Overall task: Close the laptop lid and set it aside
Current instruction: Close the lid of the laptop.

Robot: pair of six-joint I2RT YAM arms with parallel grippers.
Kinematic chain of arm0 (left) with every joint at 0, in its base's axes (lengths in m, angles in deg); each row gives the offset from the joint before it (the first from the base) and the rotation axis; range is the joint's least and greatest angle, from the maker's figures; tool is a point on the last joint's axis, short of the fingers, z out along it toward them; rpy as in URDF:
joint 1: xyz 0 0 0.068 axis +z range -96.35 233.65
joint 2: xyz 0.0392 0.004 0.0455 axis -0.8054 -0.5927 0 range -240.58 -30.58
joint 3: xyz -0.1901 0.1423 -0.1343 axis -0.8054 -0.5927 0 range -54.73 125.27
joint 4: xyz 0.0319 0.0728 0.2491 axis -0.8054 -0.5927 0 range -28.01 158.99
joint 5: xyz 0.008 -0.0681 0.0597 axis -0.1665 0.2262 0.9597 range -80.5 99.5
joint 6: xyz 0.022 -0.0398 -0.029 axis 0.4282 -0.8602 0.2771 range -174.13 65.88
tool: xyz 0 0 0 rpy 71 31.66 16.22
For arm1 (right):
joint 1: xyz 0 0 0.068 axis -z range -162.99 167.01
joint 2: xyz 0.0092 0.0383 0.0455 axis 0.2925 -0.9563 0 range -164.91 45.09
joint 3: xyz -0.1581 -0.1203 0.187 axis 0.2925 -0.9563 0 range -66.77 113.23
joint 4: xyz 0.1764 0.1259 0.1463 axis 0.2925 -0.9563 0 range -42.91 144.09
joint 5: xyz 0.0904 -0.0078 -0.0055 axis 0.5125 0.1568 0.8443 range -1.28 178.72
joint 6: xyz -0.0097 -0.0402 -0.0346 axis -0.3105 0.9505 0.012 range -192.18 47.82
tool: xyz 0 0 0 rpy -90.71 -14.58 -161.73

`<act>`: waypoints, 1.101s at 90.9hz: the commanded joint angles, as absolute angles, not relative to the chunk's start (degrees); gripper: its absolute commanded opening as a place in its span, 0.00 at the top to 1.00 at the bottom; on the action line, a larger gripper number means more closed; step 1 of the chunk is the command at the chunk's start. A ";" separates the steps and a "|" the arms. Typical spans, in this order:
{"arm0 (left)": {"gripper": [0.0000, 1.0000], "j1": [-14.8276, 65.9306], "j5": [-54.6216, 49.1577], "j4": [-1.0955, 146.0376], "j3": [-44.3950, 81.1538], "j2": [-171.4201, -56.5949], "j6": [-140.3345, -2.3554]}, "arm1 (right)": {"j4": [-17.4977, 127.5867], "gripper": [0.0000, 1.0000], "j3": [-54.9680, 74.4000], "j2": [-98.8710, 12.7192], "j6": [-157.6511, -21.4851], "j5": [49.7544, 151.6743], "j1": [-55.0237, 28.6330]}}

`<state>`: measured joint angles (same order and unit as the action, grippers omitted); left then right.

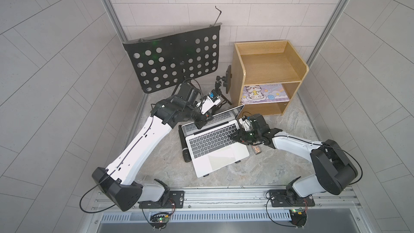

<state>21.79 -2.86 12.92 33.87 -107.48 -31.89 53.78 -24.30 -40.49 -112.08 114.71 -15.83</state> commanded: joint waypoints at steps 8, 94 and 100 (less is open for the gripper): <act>0.80 19.11 -4.53 8.94 29.52 -104.90 -34.55 | 52.86 0.60 -22.98 -40.81 -112.02 114.38 -16.13; 0.80 13.06 1.97 9.81 24.36 -102.81 -35.47 | 45.57 0.58 -35.01 -13.61 -114.35 108.14 -9.75; 0.81 12.37 2.45 10.05 23.51 -102.24 -35.72 | 45.40 0.59 -35.70 -12.67 -114.92 108.38 -9.05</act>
<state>14.08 3.17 16.02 26.68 -102.63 -34.66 47.50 -33.98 -14.59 -113.42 110.32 -10.13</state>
